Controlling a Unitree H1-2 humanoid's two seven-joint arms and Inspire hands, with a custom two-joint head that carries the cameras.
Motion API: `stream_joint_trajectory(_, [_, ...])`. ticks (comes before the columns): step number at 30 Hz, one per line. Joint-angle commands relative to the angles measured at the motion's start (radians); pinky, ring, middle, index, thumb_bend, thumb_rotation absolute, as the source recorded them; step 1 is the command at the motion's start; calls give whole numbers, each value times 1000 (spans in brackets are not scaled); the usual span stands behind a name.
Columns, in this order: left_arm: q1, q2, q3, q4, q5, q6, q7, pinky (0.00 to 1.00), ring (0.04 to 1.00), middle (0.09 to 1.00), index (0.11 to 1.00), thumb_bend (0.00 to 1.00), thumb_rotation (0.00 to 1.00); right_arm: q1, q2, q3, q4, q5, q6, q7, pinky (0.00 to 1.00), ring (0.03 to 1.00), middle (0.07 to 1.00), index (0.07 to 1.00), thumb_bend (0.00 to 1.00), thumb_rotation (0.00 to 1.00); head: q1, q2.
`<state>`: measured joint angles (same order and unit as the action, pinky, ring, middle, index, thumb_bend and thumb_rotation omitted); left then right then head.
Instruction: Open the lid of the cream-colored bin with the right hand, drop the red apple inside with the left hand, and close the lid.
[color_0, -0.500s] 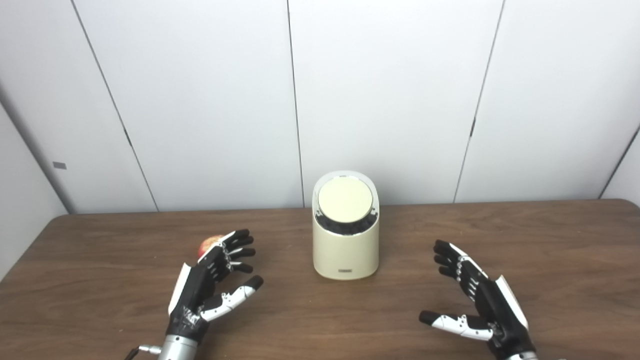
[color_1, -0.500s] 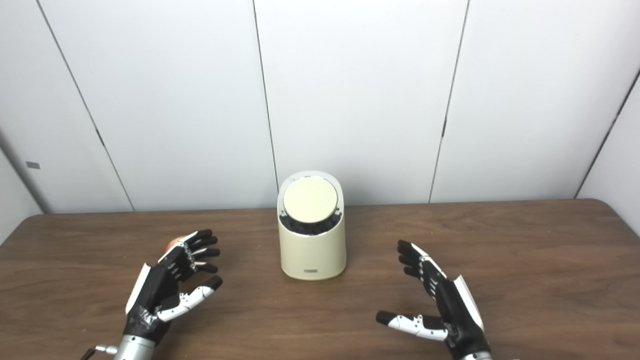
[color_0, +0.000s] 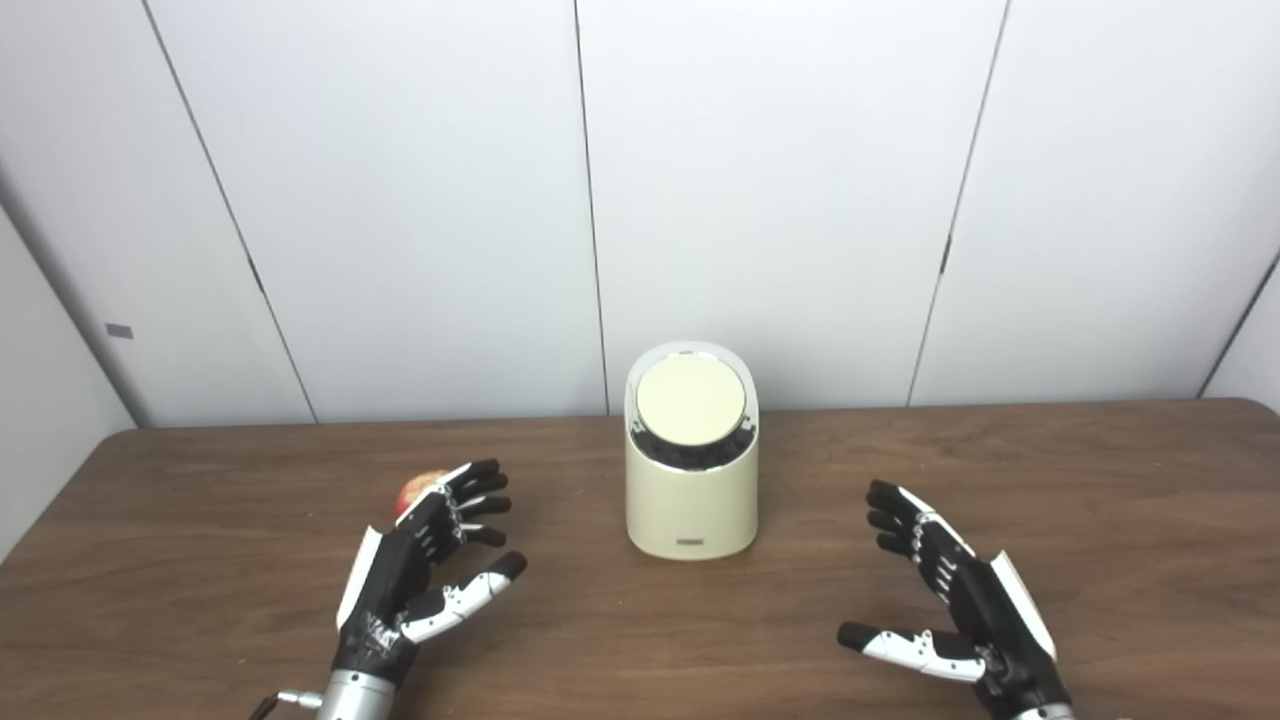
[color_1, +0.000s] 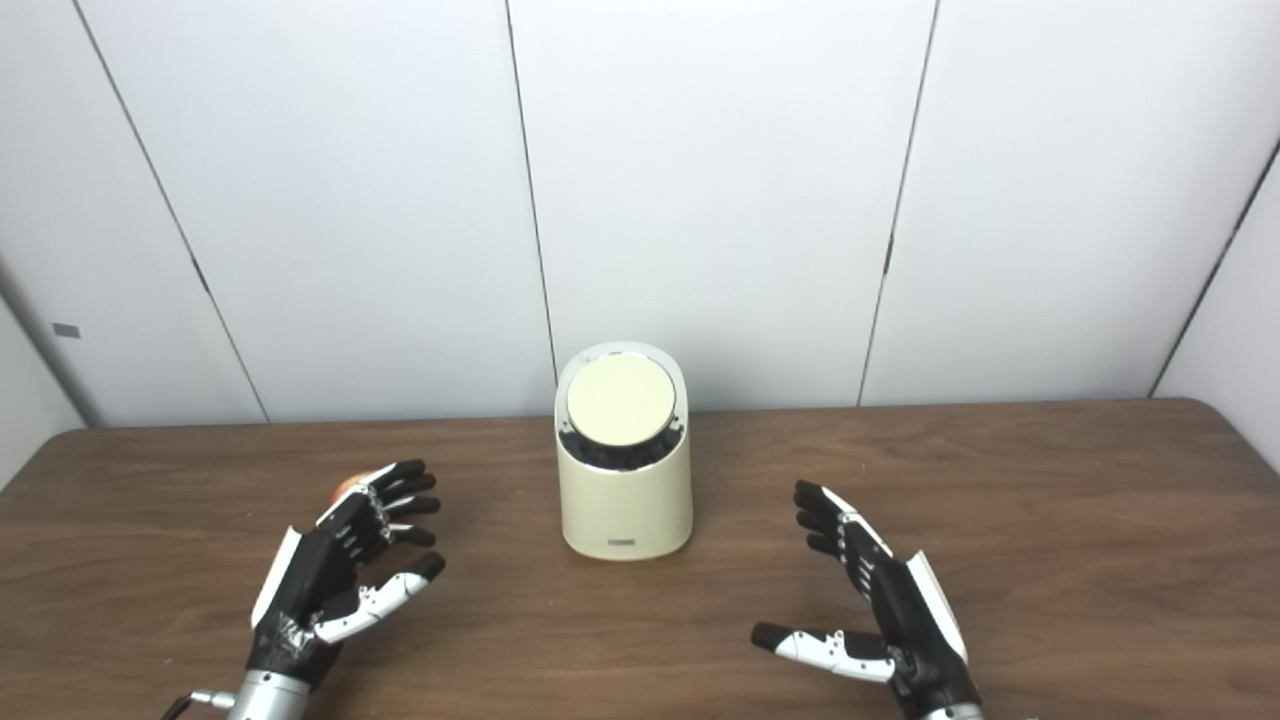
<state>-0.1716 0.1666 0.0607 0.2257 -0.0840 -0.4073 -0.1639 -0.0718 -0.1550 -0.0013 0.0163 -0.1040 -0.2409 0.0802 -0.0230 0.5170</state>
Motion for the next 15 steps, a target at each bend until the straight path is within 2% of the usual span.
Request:
stream_joint_trajectory(1, [29, -9, -4, 52, -9, -7, 2, 616, 748, 805, 835, 666, 170, -4, 26, 12, -12, -12, 6, -19, 820, 856, 889, 877, 738, 301, 0, 0])
stream_joint_trajectory(5, [16, -10, -6, 81, -2, -32, 3, 603, 744, 801, 833, 651, 157, -69, 57, 12, -44, -91, 52, -72, 743, 814, 869, 871, 758, 365, -11, -10])
stream_joint_trajectory(7, [11, -12, -7, 87, -12, -39, -3, 607, 747, 801, 836, 658, 168, -117, 58, 13, -63, -118, 92, -77, 735, 820, 881, 880, 751, 343, -11, -14])
stream_joint_trajectory(11, [2, -14, -5, 102, -11, -47, -3, 607, 747, 800, 832, 672, 180, -210, 38, 19, -72, -176, 148, -72, 707, 828, 889, 890, 746, 322, -17, -17])
stream_joint_trajectory(14, [-2, -15, -5, 108, 0, -52, 3, 594, 733, 790, 818, 673, 174, -278, 15, 26, -78, -190, 201, -46, 705, 837, 890, 899, 791, 389, -18, -18])
stream_joint_trajectory(15, [-2, -16, -5, 106, -4, -50, 1, 594, 733, 789, 817, 673, 170, -300, 7, 28, -85, -193, 225, -38, 707, 839, 888, 896, 798, 383, -18, -18])
